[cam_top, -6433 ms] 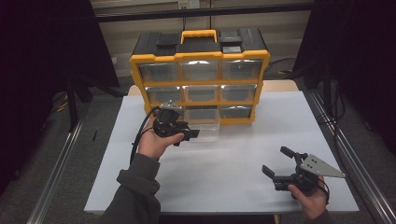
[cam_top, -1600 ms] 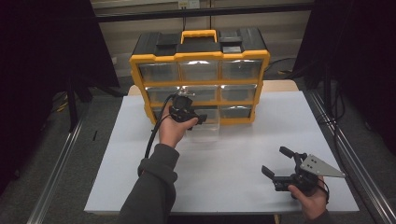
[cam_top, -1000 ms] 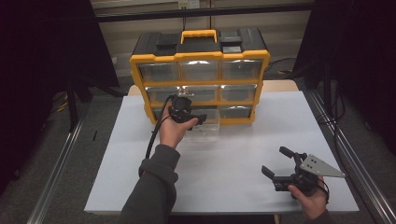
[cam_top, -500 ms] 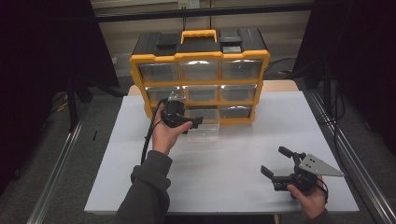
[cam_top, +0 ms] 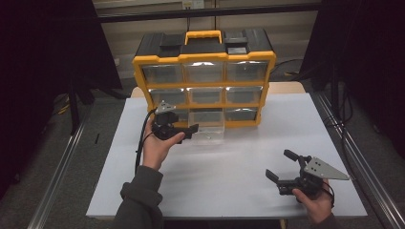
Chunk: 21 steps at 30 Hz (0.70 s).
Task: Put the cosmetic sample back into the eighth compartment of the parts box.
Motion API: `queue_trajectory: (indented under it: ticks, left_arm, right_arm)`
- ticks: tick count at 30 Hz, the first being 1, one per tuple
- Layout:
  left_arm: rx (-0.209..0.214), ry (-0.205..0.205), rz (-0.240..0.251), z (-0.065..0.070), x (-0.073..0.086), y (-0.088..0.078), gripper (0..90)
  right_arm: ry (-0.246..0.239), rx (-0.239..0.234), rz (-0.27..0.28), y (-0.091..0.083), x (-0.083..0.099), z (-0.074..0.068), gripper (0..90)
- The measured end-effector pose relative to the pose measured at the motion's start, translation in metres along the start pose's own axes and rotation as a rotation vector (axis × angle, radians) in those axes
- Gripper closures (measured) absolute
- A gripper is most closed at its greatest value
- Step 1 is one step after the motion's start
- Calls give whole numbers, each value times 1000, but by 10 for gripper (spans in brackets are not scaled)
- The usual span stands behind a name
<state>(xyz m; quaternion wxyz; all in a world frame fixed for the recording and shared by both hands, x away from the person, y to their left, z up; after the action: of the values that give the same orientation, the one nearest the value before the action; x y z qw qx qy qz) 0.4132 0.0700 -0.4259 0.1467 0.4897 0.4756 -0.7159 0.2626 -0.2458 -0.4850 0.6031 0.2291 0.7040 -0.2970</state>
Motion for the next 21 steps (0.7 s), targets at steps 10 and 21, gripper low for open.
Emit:
queue_trajectory:
  ticks: [10,21]
  left_arm:
    - [7,3,39,-7,13,-13,88]
    - [-9,5,67,-20,22,-26,58]
  right_arm:
    - [0,3,0,0,0,0,10]
    - [0,2,-11,0,1,0,11]
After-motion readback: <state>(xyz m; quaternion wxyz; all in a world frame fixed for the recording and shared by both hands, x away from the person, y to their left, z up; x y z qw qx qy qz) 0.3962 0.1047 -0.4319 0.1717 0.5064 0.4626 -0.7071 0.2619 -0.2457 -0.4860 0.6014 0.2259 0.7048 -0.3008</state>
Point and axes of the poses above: each handheld gripper's, and its own axes: y roughly forward along the jaws, x roughly out of its underside, z roughly to its right, the point moved 7 cm from there along y, roughly forward along the jaws, and after that the axes turned 9 degrees about -x, right-handed, at the moved point
